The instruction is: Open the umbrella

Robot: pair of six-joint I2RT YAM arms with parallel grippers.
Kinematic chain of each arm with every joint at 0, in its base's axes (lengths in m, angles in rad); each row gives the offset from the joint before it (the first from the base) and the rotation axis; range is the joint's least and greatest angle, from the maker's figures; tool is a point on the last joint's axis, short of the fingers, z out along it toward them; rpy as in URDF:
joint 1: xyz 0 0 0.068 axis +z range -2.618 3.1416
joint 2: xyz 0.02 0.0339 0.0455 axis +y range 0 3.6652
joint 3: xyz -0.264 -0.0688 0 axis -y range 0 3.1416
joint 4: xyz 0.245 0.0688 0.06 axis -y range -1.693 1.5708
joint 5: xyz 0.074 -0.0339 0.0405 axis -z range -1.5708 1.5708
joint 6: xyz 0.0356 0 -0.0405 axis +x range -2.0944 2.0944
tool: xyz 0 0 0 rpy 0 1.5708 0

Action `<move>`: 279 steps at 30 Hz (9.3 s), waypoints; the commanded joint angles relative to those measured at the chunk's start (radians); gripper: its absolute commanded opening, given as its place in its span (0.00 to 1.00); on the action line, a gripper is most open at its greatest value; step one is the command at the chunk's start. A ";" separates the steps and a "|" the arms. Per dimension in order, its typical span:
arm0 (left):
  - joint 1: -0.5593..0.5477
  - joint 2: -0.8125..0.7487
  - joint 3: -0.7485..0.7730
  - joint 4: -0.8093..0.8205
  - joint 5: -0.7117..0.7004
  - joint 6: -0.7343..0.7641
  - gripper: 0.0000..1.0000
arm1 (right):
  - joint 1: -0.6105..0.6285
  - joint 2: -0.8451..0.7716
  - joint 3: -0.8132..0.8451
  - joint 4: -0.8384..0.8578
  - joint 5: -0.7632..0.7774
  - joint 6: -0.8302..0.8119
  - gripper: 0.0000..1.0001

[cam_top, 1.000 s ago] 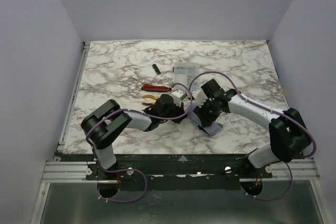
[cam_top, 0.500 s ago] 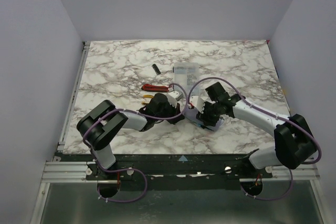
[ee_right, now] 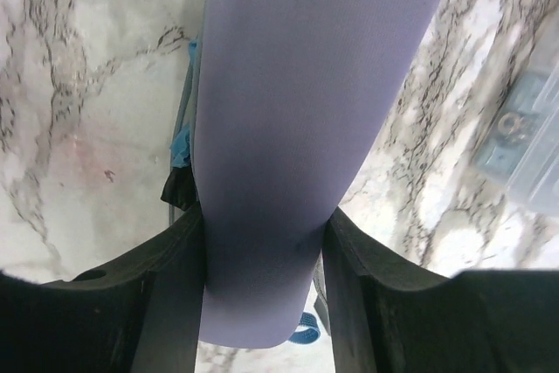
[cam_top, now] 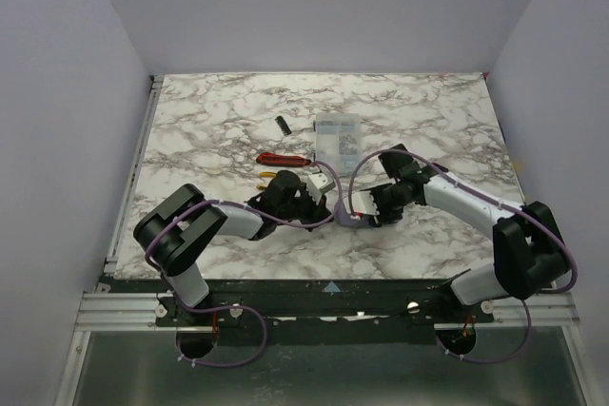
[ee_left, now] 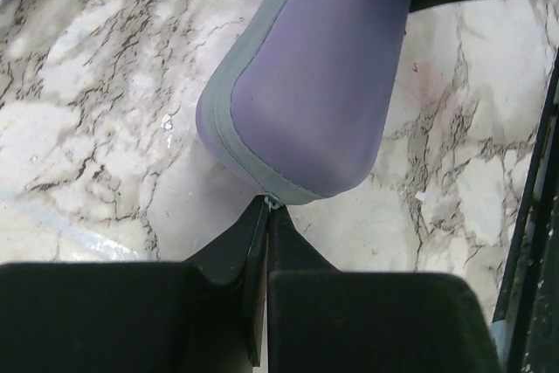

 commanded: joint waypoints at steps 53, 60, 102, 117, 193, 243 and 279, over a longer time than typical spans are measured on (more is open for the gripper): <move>-0.256 0.062 0.058 0.019 -0.210 0.070 0.00 | -0.346 0.271 0.203 -0.067 -0.410 1.572 0.83; -0.259 0.080 0.076 -0.003 -0.198 0.079 0.00 | -0.341 0.322 0.206 -0.027 -0.404 1.571 0.54; -0.096 0.096 0.156 -0.018 -0.208 0.437 0.00 | -0.286 0.434 0.321 -0.288 -0.213 0.903 0.00; -0.030 0.195 0.368 -0.142 -0.192 0.287 0.00 | -0.284 0.438 0.399 -0.357 -0.303 0.908 0.00; 0.046 -0.020 0.282 -0.413 -0.121 -0.313 0.68 | -0.132 0.124 0.325 -0.135 -0.034 1.207 0.71; 0.284 -0.263 0.327 -0.519 -0.017 -0.021 0.99 | -0.585 0.672 1.117 -0.250 0.270 0.983 0.00; 0.244 -0.578 0.362 -0.421 0.246 -0.376 0.95 | -0.141 -0.081 0.537 0.700 -0.505 1.924 0.00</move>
